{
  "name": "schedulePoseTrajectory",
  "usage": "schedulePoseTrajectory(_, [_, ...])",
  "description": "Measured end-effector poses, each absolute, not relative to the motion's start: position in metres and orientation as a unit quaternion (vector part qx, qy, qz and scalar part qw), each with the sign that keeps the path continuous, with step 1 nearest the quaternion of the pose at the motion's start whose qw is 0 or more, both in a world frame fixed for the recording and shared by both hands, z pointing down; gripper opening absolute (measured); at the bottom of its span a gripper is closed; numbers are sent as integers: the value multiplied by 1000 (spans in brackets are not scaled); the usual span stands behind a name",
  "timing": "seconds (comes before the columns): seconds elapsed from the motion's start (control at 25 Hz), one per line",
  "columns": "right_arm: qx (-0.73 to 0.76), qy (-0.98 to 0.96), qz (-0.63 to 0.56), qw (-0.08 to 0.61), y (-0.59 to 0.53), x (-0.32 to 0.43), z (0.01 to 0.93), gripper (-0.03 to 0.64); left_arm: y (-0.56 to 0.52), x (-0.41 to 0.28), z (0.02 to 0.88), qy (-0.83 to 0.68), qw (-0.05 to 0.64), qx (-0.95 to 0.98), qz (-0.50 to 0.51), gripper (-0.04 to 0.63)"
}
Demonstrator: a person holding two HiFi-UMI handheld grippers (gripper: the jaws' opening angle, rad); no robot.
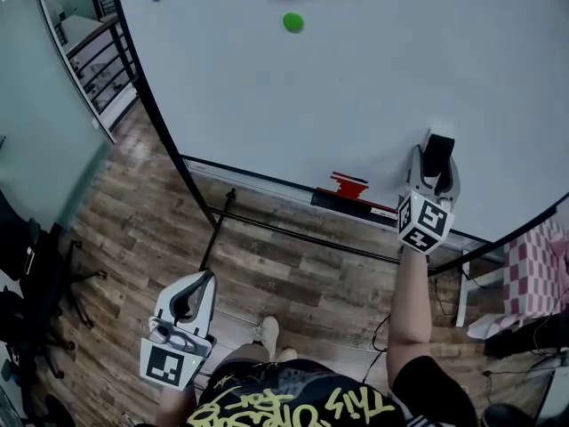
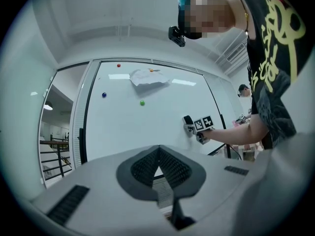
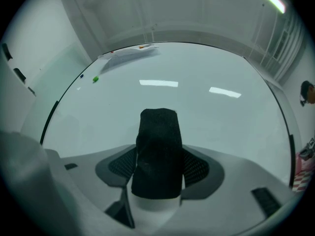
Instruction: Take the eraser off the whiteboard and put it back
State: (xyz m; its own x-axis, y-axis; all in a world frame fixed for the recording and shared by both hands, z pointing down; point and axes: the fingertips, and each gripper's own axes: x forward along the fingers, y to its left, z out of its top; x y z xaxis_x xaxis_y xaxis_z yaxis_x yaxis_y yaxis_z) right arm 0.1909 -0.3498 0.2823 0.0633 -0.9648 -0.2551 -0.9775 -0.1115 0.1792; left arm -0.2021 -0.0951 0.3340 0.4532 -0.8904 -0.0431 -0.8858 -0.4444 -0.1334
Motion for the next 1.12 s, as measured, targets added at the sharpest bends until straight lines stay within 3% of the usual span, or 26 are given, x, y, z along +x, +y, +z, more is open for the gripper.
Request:
schedulePoseTrajectory(0.36, [-737, 662, 133, 41, -348, 194, 286, 279, -82, -205, 337, 521, 75, -850, -21, 6])
schedulePoseTrajectory(1.12, [-708, 694, 127, 13, -292, 172, 303, 281, -85, -167, 335, 462, 75, -883, -19, 6])
